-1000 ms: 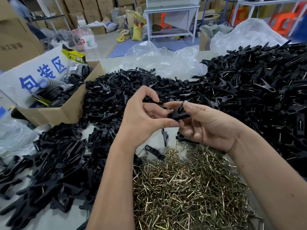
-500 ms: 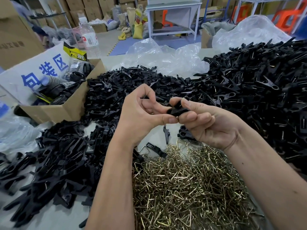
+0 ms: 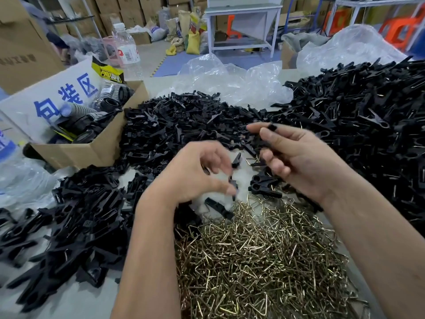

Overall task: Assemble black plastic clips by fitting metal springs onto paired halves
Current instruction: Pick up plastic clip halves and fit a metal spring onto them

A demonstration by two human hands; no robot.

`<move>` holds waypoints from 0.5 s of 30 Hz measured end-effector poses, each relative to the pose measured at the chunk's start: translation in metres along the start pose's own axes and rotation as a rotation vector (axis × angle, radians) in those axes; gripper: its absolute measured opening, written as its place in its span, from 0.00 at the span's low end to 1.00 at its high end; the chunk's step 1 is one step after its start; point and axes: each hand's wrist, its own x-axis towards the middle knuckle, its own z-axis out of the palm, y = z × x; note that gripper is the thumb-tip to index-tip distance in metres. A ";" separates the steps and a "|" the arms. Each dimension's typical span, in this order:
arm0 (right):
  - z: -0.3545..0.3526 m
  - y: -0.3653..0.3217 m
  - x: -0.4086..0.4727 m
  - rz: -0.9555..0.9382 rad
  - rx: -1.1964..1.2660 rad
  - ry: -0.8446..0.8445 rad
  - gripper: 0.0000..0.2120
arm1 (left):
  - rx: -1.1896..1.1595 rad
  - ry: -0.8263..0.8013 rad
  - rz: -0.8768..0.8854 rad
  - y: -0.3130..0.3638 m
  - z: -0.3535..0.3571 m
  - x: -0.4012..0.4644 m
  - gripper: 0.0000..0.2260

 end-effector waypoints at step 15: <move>0.029 0.031 0.000 -0.407 -1.337 0.300 0.05 | 0.263 0.001 -0.213 -0.010 -0.005 0.000 0.10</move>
